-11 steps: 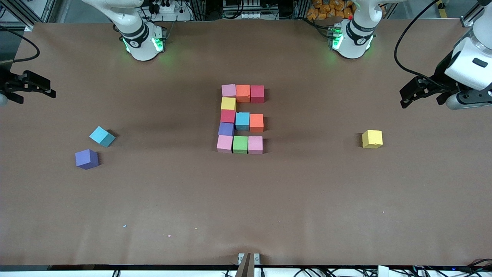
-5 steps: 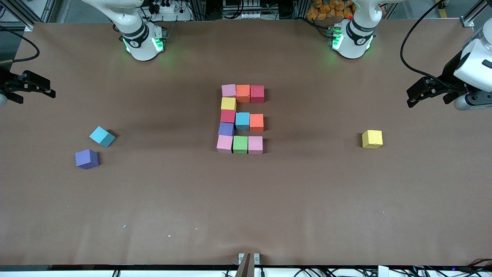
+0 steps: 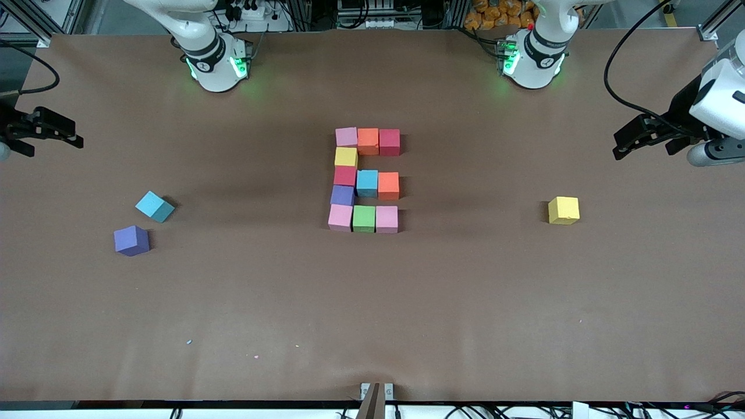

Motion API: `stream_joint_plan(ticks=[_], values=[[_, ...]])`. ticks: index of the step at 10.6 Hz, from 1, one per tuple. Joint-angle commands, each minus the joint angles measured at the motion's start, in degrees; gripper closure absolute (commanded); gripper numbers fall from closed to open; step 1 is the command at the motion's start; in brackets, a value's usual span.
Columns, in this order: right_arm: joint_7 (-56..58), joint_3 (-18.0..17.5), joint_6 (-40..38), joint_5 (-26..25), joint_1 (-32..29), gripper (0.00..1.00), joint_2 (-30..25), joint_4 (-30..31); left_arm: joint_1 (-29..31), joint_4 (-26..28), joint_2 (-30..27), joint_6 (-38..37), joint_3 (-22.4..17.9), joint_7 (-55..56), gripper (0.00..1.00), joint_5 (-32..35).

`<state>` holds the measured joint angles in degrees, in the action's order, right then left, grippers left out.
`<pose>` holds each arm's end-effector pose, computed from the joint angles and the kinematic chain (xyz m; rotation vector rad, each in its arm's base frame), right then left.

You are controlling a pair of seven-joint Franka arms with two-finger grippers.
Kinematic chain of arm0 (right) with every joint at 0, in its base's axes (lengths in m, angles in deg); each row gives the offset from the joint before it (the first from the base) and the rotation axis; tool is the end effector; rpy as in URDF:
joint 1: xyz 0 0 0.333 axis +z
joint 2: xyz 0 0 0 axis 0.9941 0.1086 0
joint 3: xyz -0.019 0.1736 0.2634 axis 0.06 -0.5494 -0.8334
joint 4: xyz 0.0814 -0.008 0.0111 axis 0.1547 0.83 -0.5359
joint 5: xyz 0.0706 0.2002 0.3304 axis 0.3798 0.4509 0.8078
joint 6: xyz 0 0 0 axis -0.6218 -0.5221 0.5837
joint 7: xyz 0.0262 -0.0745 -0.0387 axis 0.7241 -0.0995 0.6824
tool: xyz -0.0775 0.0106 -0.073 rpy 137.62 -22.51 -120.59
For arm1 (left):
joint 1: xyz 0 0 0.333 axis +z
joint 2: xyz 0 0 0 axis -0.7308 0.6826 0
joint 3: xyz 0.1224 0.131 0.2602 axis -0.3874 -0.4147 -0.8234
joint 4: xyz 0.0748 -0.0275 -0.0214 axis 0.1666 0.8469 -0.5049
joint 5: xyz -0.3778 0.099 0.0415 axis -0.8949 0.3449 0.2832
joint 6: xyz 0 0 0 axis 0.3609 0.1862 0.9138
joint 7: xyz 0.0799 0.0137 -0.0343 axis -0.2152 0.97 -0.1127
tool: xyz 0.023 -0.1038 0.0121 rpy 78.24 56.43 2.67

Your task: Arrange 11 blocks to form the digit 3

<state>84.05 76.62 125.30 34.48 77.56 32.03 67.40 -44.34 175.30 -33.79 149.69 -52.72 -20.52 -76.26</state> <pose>0.5350 -0.0616 0.6057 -3.0800 -0.2299 0.1298 0.5534 -0.0731 0.6407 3.1237 0.1590 0.0408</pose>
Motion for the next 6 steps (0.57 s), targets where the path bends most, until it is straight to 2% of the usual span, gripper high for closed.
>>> stream_joint_plan(ticks=[1,6], values=[[-0.43,-0.65,-0.91,-0.9,-0.73,0.0,0.46,-1.29,0.38,0.9,-1.39,-0.61,-0.19,-1.4,0.0,-1.49],[-0.51,-0.65,-0.91,-0.99,-0.73,0.0,0.46,-1.46,0.38,0.81,-1.39,-0.61,-0.11,-1.4,0.0,-1.05]])
